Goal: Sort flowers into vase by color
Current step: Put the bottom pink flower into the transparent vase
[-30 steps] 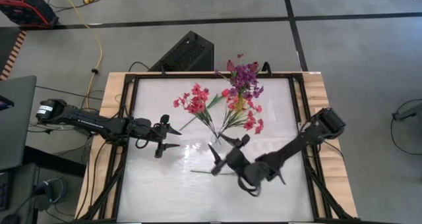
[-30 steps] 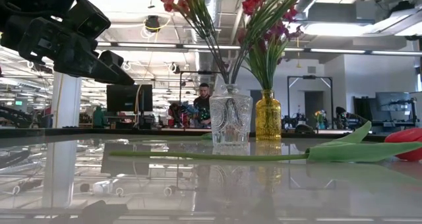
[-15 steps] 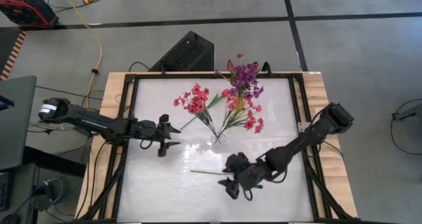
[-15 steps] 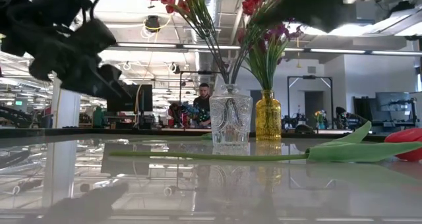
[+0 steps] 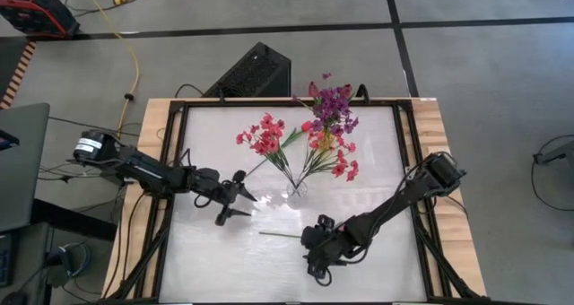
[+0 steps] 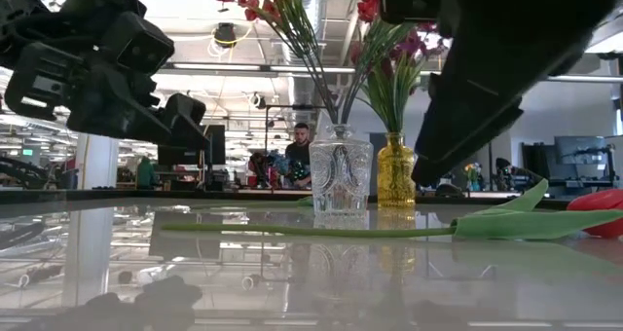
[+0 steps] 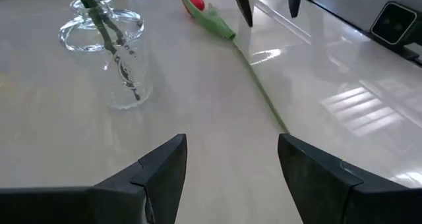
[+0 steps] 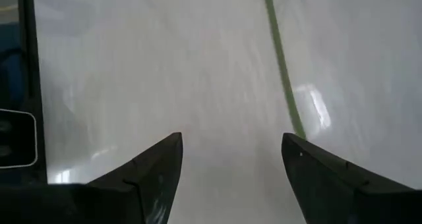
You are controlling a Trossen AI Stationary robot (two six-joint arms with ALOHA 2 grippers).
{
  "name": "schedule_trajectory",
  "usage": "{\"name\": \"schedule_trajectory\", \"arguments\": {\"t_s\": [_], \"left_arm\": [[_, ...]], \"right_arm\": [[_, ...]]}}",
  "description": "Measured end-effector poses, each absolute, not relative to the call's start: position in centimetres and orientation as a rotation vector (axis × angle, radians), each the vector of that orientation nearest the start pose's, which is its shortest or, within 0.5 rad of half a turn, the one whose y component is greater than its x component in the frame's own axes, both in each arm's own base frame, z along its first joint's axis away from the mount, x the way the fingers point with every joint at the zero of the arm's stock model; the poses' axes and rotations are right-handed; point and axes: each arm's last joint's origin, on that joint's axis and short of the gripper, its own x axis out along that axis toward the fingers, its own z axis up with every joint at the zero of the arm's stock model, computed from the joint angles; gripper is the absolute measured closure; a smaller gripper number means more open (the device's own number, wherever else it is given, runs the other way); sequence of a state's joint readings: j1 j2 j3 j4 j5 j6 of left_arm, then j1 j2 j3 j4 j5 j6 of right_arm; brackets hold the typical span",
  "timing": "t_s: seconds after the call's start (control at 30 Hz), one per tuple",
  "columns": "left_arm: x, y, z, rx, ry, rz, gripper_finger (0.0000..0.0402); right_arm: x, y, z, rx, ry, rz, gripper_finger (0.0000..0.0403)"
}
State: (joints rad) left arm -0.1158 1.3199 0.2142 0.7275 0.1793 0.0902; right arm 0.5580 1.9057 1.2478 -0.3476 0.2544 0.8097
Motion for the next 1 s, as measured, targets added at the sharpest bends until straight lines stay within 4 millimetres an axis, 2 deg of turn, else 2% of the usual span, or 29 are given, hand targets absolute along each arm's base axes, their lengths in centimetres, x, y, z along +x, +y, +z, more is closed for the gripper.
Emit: {"name": "schedule_trajectory", "arguments": {"t_s": [0.13, 0.3, 0.47, 0.57, 0.63, 0.7, 0.87, 0.9, 1.0], "left_arm": [[20.7, -3.2, 13.2, 0.08, 0.364, -0.328, 0.0175], [21.3, -4.1, 14.1, 0.108, 0.32, -0.408, 0.0175], [21.3, -5.1, 14.3, 0.12, 0.307, -0.449, 0.0175], [21.2, -5.4, 14.4, 0.126, 0.302, -0.46, 0.0175], [21.2, -5.6, 14.4, 0.129, 0.3, -0.466, 0.0175], [21.2, -5.7, 14.5, 0.13, 0.291, -0.462, 0.0175], [21.2, -6.1, 14.8, 0.127, 0.262, -0.465, 0.0175], [21.2, -6.1, 14.8, 0.128, 0.26, -0.468, 0.0175], [21.4, -6.4, 15.1, 0.126, 0.25, -0.476, 0.0175]], "right_arm": [[33.7, 19.5, 17.4, 0.414, 0.968, -0.129, 0.0117], [33.4, 18.7, 17.5, 0.346, 1.01, -0.141, 0.0117], [33.5, 18.8, 14.2, 0.217, 1.126, -0.121, 0.0117], [33.8, 18.8, 13.2, 0.197, 1.154, -0.111, 0.0128], [33.9, 18.7, 12.6, 0.205, 1.183, -0.103, 0.0155], [33.9, 18.6, 12.6, 0.213, 1.197, -0.095, 0.0202], [33.7, 18.6, 13.9, 0.237, 1.174, -0.067, 0.0368], [33.6, 18.6, 14.3, 0.23, 1.171, -0.054, 0.0381], [33.2, 18.5, 15.7, 0.178, 1.165, 0.003, 0.0382]]}}
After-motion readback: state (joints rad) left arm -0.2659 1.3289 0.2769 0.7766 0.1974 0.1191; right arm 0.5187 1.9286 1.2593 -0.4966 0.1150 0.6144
